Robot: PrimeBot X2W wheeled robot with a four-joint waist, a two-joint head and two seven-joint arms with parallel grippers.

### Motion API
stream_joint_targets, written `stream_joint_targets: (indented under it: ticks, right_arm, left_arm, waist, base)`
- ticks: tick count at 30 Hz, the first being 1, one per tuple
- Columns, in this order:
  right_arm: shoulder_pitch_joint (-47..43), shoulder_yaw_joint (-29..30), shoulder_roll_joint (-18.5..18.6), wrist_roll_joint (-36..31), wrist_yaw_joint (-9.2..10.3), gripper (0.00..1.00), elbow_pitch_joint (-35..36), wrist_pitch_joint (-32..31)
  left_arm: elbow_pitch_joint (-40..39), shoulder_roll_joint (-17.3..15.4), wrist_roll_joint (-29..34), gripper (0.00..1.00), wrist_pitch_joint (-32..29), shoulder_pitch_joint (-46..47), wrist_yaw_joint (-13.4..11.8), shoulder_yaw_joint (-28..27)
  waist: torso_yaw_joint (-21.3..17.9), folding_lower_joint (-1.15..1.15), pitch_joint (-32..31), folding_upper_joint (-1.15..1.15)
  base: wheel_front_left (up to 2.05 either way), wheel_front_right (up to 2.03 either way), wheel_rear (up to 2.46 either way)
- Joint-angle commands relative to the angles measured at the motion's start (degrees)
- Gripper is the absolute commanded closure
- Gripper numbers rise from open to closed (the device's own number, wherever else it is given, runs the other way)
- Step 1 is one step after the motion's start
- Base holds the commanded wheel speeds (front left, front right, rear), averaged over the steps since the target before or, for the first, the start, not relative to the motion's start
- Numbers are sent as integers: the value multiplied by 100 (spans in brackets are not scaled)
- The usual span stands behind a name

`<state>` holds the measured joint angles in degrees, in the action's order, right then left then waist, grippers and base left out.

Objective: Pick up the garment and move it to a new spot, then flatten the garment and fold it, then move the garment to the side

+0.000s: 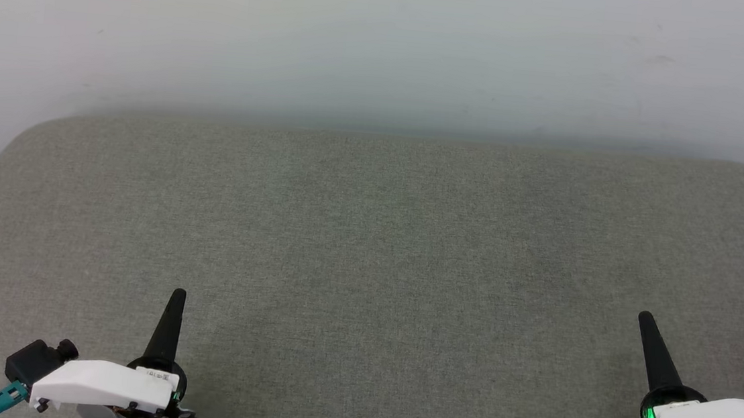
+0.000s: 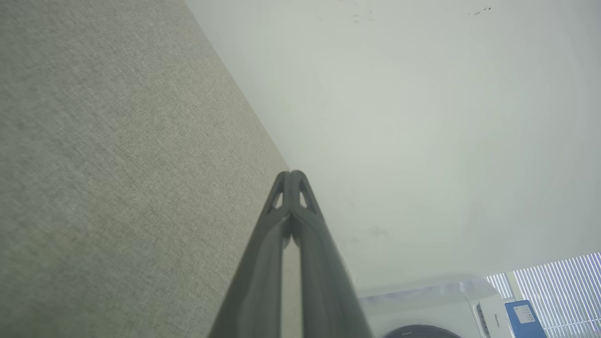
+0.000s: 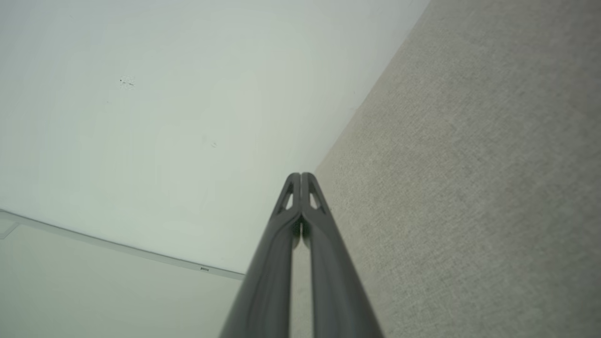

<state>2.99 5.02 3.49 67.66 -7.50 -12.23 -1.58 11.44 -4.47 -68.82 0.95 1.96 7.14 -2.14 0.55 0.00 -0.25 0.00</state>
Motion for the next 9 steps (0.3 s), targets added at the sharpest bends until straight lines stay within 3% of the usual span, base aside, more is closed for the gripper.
stream_joint_targets:
  ticks: [1, 9]
  right_arm:
    - [128, 21, -14, 168, 0, 100, 20, -42]
    - [174, 48, -25, 590, 0, 100, -15, -124]
  left_arm:
    - [-19, 13, -157, 100, -44, 142, 31, -36]
    - [34, 26, -580, 100, -161, 201, 35, -93]
  waist:
    - [-2, 0, 1, 0]
    - [-10, 0, 8, 0]
  base:
    - [0, 0, 0]
    - [0, 0, 0]
